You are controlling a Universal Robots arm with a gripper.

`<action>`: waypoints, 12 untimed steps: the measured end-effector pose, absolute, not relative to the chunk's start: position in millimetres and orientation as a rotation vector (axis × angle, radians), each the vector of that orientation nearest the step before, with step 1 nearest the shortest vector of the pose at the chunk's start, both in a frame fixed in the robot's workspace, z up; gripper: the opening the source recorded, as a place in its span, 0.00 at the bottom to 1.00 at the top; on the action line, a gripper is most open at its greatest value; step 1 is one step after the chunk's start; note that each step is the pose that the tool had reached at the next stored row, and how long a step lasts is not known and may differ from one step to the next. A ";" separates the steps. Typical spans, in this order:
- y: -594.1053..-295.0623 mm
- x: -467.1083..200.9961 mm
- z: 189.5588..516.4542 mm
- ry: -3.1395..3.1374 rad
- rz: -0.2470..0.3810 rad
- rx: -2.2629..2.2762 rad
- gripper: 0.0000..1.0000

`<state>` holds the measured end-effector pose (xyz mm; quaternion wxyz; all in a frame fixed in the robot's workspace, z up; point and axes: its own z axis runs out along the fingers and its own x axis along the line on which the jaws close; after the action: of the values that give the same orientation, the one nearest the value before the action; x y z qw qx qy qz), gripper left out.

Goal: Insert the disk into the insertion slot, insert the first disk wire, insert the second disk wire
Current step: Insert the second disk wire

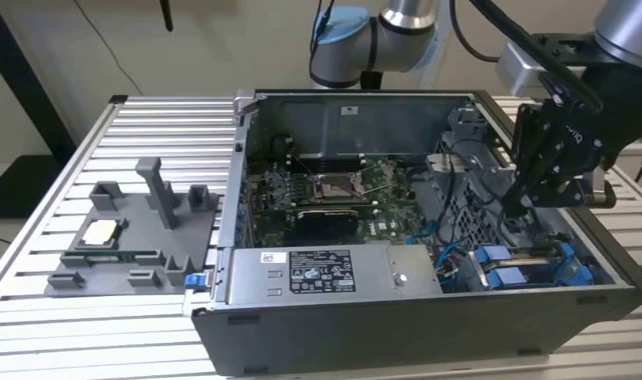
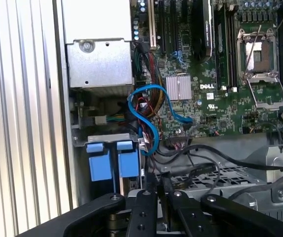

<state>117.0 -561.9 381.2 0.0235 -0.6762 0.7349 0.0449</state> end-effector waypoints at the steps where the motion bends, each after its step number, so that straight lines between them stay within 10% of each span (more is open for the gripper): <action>1: -562.2 117.0 380.3 2.275 0.139 -2.093 0.16; 12: -564.0 117.0 376.6 2.275 0.139 -2.093 0.16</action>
<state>117.0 -564.0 376.6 0.0234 -0.6762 0.7350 0.0449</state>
